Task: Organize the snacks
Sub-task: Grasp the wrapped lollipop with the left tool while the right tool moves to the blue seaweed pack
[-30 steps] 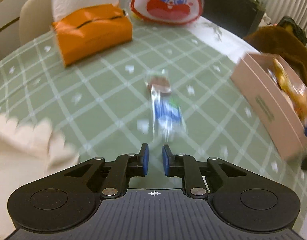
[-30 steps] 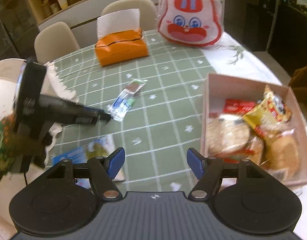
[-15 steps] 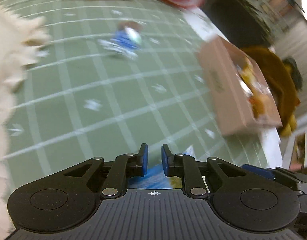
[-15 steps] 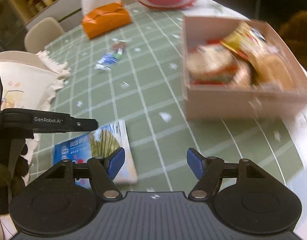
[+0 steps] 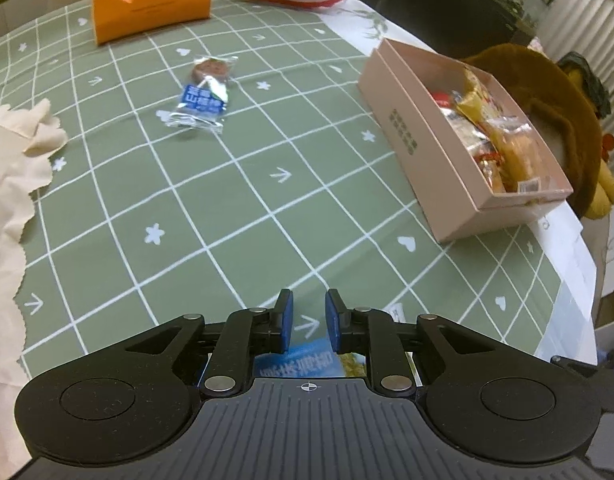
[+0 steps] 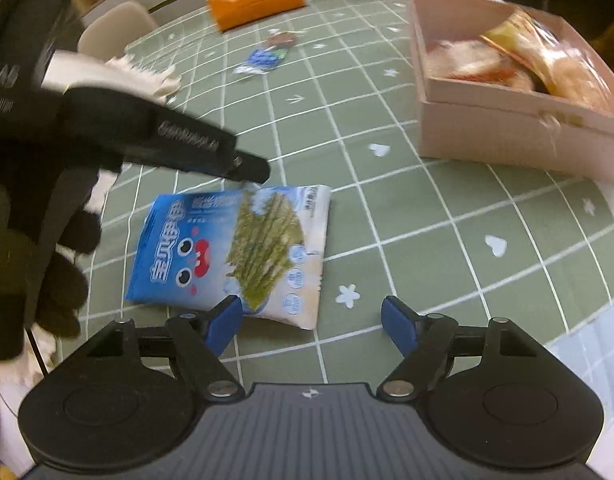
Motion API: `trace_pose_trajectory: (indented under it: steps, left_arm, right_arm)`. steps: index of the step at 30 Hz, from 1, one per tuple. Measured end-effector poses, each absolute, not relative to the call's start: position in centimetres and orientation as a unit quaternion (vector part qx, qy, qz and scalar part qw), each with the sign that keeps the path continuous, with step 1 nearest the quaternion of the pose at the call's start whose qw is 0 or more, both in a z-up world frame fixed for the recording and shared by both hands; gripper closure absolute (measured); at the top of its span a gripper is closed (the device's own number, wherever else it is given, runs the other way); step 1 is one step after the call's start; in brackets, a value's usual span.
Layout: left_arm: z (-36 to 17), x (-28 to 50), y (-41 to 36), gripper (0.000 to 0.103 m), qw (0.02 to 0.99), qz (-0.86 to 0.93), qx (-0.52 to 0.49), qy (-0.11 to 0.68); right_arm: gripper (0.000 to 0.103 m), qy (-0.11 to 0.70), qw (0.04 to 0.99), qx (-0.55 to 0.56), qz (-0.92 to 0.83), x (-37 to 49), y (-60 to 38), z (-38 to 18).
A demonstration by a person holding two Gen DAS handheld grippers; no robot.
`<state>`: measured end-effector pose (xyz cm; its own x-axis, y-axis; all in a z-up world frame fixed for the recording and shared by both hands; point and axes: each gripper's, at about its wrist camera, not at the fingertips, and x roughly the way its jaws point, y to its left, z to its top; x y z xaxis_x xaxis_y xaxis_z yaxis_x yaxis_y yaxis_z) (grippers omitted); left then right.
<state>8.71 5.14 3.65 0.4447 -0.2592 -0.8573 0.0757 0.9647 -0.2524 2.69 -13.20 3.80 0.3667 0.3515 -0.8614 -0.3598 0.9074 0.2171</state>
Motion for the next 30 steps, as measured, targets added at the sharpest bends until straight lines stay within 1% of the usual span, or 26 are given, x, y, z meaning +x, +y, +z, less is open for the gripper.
trace_pose_trajectory:
  steps: [6,9,12,15,18,20,22,24,26,28,30]
  left_arm:
    - [5.1,12.0,8.1,0.081,0.869,-0.068,-0.148,0.468]
    - [6.0,15.2,9.2,0.081,0.885,-0.044,-0.154,0.438]
    - [6.4,19.0,9.8,0.080,0.900,-0.018,-0.141,0.412]
    - [5.5,23.6,9.6,0.077,0.895,-0.002,-0.112,0.432]
    - [4.2,26.3,9.0,0.077,0.891,0.013,-0.072,0.448]
    - [3.4,27.4,8.8,0.074,0.891,0.022,-0.043,0.451]
    - [2.8,27.9,8.9,0.064,0.897,0.022,-0.025,0.441]
    - [2.7,28.0,9.4,0.057,0.898,0.022,-0.024,0.438]
    - [2.6,28.0,10.1,0.061,0.897,0.010,-0.042,0.441]
    - [2.6,27.8,10.5,0.070,0.895,-0.010,-0.057,0.443]
    - [2.7,27.2,10.5,0.071,0.894,-0.025,-0.054,0.444]
  right_arm:
    - [0.025,0.495,0.852,-0.034,0.169,4.7,-13.5,3.4]
    - [0.023,0.483,0.865,-0.060,0.123,6.4,-14.1,2.9]
    - [0.024,0.489,0.865,-0.043,0.106,7.3,-15.4,3.1]
    - [0.024,0.494,0.863,-0.039,0.103,7.5,-16.2,3.1]
    - [0.023,0.495,0.862,-0.042,0.103,7.4,-16.6,3.0]
    - [0.022,0.496,0.862,-0.040,0.100,7.4,-16.7,2.9]
    - [0.021,0.496,0.862,-0.039,0.097,7.6,-16.6,2.8]
    - [0.021,0.496,0.862,-0.038,0.095,7.7,-16.5,2.8]
    - [0.020,0.496,0.863,-0.037,0.093,7.5,-16.6,2.9]
    - [0.019,0.495,0.864,-0.035,0.090,7.4,-16.6,2.9]
    - [0.019,0.494,0.865,-0.033,0.087,7.3,-16.6,2.9]
